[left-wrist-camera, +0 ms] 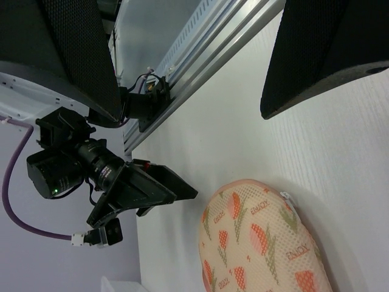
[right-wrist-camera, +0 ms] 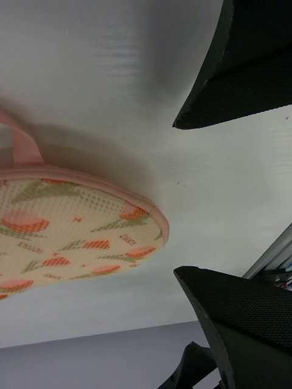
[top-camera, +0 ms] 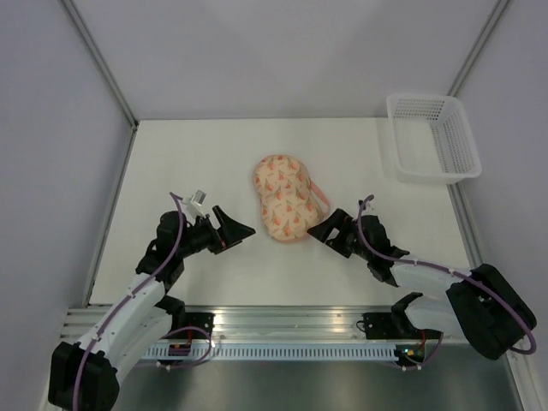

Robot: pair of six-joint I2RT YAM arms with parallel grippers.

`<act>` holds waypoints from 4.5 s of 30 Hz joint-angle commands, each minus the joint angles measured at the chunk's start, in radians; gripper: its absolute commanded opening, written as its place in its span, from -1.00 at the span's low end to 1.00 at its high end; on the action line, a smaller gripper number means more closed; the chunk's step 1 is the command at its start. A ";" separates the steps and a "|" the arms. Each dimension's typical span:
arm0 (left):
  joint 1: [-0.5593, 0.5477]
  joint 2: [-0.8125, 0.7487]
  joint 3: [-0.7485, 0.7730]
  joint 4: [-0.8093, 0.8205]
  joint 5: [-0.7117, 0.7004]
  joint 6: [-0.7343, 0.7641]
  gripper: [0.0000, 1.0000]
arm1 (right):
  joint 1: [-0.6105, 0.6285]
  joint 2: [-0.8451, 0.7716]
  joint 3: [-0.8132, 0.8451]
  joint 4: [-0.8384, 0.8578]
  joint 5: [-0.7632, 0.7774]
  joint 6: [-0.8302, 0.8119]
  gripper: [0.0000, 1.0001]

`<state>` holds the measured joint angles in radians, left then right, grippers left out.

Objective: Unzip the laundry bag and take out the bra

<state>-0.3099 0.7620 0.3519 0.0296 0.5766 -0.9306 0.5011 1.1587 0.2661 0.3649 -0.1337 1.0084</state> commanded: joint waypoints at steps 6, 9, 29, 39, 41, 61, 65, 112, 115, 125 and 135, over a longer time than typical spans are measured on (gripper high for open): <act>-0.001 -0.061 -0.045 0.016 -0.014 -0.034 0.99 | 0.217 0.246 0.076 0.267 0.235 0.193 0.96; -0.001 -0.073 -0.050 0.012 -0.009 -0.039 0.99 | 0.267 0.320 0.108 0.269 0.318 0.252 0.96; -0.001 -0.098 -0.091 0.009 -0.003 -0.042 0.99 | 0.298 0.478 0.220 0.342 0.383 0.295 -0.99; -0.006 -0.038 -0.128 0.108 0.060 0.029 0.99 | 0.269 0.484 -0.011 0.981 0.043 0.636 -0.99; -0.014 -0.023 -0.140 0.136 0.058 0.029 0.99 | 0.269 0.530 -0.024 1.092 0.020 0.723 -0.99; -0.041 0.023 -0.162 0.266 -0.211 -0.007 0.99 | 0.269 0.109 0.047 0.549 -0.179 0.520 -0.99; -0.046 -0.030 -0.172 0.315 -0.241 -0.060 0.99 | 0.269 -0.059 0.116 0.126 -0.126 0.389 -0.99; -0.302 0.120 -0.068 0.301 -0.507 -0.361 -0.96 | 0.267 -0.271 0.308 -0.622 0.153 -0.040 0.72; -0.311 0.137 -0.018 0.170 -0.604 -0.450 -0.96 | 0.271 -0.264 0.288 -0.609 0.164 -0.071 0.68; -0.411 0.411 0.337 -0.230 -0.814 -0.674 -0.96 | 0.462 -0.150 0.335 -0.517 0.288 -0.177 0.48; -0.472 0.559 0.476 -0.399 -0.813 -0.767 -0.96 | 0.562 -0.004 0.420 -0.434 0.460 -0.235 0.33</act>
<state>-0.7780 1.3125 0.7906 -0.2749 -0.2089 -1.6211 1.0481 1.1378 0.6216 -0.1204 0.2234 0.8211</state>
